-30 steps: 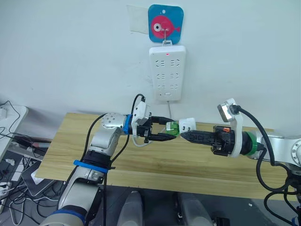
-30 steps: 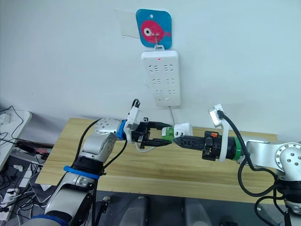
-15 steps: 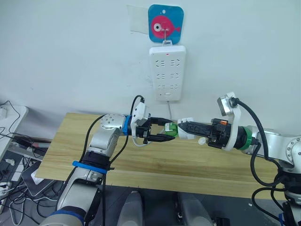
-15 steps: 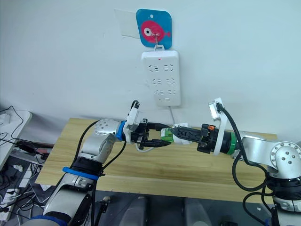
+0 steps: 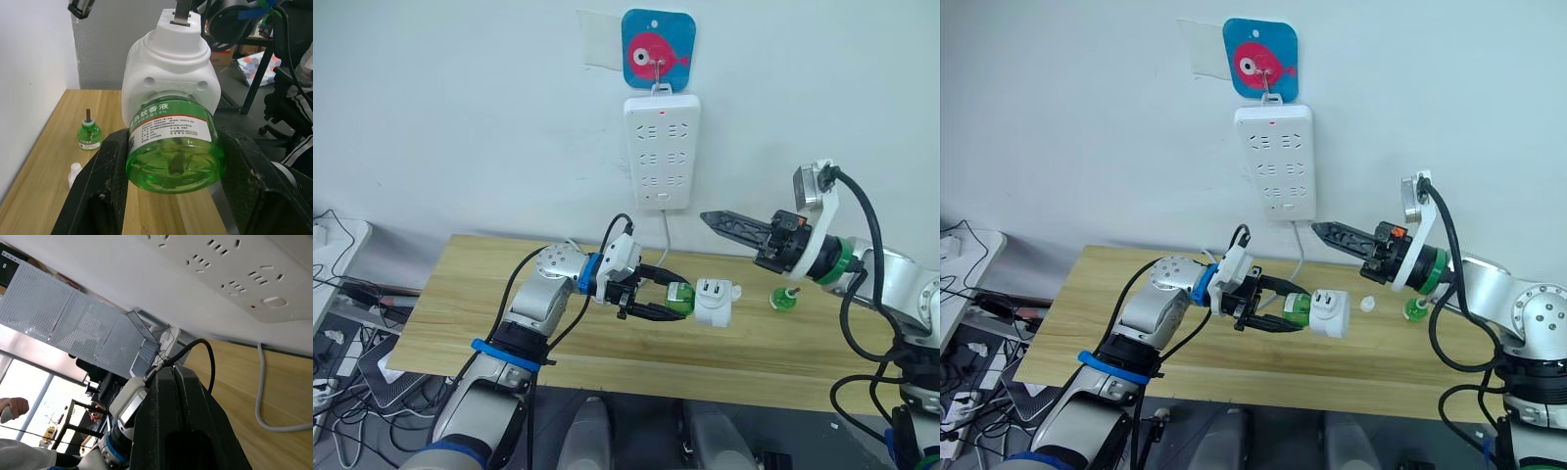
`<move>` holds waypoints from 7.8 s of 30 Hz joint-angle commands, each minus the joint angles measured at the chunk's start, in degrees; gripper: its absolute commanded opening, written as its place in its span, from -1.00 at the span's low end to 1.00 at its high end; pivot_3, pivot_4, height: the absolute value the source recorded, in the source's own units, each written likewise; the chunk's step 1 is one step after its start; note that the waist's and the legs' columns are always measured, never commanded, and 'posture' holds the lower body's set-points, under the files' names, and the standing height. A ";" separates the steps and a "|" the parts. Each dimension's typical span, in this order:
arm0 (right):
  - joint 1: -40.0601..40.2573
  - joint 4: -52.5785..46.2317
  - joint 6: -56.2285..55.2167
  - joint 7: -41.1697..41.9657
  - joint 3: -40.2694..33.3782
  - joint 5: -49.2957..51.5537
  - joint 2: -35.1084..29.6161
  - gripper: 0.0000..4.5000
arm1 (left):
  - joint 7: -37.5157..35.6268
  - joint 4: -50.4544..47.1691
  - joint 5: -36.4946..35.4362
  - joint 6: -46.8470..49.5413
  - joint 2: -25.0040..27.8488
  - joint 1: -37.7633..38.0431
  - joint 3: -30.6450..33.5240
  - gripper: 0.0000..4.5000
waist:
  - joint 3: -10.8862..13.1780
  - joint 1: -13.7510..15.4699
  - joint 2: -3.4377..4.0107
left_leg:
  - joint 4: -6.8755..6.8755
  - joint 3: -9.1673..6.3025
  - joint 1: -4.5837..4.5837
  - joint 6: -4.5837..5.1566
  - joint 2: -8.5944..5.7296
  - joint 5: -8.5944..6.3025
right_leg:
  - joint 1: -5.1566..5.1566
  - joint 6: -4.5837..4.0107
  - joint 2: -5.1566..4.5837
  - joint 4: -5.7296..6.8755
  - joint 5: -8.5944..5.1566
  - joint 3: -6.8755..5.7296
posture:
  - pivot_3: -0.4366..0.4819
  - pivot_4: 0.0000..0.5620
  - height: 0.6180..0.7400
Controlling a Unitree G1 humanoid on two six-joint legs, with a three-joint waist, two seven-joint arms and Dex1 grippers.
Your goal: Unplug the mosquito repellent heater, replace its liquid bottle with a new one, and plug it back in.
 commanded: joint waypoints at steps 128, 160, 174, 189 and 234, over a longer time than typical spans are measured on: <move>21.91 -25.79 -15.21 -4.77 2.20 -26.80 -4.91 0.99 | 30.47 6.01 18.56 -22.26 -7.35 -2.41 -2.21 0.01 | -0.05 0.04 0.02 | 0.03 0.01 -0.03 0.00 -0.05 0.02 | 0.00 0.03 -0.08 0.01 0.02 -0.01 | -0.15 -0.29 1.00; 21.87 -28.28 -25.07 2.87 10.37 -62.25 18.77 0.32 | 30.30 -11.81 -0.28 6.21 -15.32 7.78 1.67 0.01 | -0.86 -1.85 0.37 | 0.17 0.06 0.14 -0.14 -0.05 0.16 | 0.05 0.11 -0.01 0.26 0.10 0.12 | -0.18 -0.37 1.00; 20.79 -26.43 -25.99 6.21 7.69 -66.28 18.49 0.32 | 22.25 -11.00 -7.37 13.16 -2.22 4.84 10.68 1.00 | -1.51 -1.80 0.40 | 0.12 0.06 0.20 -0.14 -0.04 0.16 | 0.04 0.10 0.00 0.33 0.10 0.11 | -0.09 -0.47 1.00; 18.12 -25.96 -23.66 11.20 10.69 -69.95 18.47 0.32 | 28.72 -5.53 -7.53 11.69 2.28 3.52 20.22 1.00 | -3.08 -0.31 0.16 | 0.09 0.04 0.22 -0.15 -0.05 0.17 | 0.03 0.09 -0.03 0.34 0.09 0.07 | 0.03 -0.56 1.00; 9.84 -19.97 -19.28 11.42 14.77 -81.05 24.39 0.32 | 10.99 30.80 2.66 -2.69 -1.40 -21.36 17.42 -0.41 | -4.58 -1.18 0.09 | 0.08 -0.01 0.15 -0.14 -0.07 0.16 | -0.01 0.08 0.00 0.34 0.09 0.01 | -0.06 -0.54 1.00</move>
